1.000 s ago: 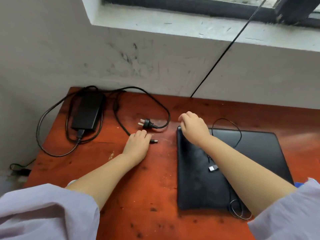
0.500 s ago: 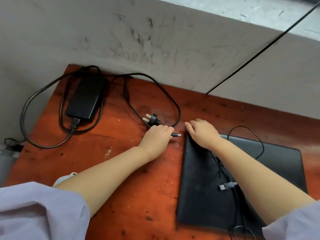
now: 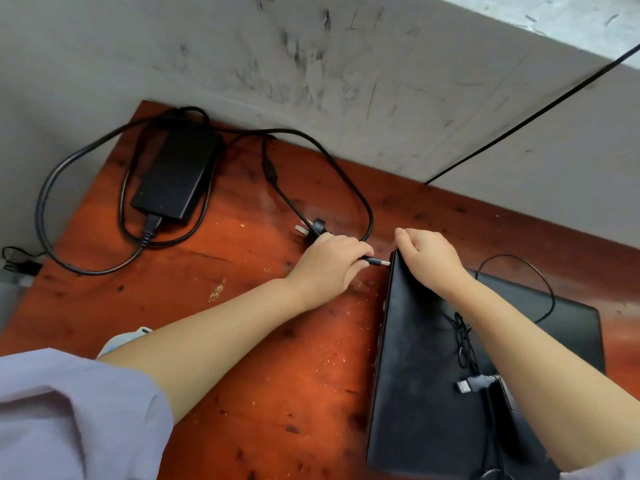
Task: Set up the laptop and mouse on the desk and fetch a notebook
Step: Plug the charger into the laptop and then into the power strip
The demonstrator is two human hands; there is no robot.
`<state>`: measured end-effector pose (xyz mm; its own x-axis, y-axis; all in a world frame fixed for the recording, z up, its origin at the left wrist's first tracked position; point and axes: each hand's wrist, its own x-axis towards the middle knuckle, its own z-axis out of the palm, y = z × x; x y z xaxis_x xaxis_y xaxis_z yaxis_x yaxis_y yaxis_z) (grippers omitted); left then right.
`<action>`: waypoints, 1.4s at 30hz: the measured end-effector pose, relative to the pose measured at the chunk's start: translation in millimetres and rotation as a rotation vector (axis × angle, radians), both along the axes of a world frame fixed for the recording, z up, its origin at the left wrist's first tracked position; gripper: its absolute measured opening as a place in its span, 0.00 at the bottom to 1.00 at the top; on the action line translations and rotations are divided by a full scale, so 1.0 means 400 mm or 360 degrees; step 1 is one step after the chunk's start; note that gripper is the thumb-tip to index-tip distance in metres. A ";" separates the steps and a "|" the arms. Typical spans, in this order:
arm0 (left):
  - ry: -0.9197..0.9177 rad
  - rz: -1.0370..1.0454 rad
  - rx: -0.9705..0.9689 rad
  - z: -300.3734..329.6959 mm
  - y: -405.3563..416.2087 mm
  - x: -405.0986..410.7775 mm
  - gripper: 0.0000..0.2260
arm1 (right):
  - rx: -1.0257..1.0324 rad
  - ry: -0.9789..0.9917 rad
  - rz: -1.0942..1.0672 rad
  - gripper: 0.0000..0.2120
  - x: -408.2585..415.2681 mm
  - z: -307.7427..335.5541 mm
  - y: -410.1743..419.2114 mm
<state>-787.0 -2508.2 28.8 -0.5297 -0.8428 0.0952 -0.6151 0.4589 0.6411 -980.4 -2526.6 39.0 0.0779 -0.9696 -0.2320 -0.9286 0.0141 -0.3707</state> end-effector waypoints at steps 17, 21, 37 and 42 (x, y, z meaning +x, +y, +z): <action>0.0017 -0.0046 -0.0055 0.020 0.001 -0.006 0.08 | -0.0084 -0.0037 -0.0019 0.23 -0.005 0.018 -0.005; 0.0015 -0.0032 -0.0048 0.020 0.004 -0.007 0.08 | -0.0094 -0.0031 -0.0011 0.23 -0.007 0.019 -0.004; 0.0081 -0.0021 -0.0090 0.028 0.021 -0.006 0.08 | -0.0118 -0.0046 -0.0041 0.23 -0.008 0.027 -0.005; 0.0076 -0.0030 -0.0114 0.035 0.014 -0.010 0.08 | -0.0116 -0.0045 -0.0043 0.23 -0.005 0.025 -0.002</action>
<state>-790.8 -2502.8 42.6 -0.5389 -0.8228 0.1804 -0.5753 0.5159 0.6347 -982.5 -2527.4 49.1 0.0571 -0.9856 -0.1589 -0.9174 0.0110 -0.3979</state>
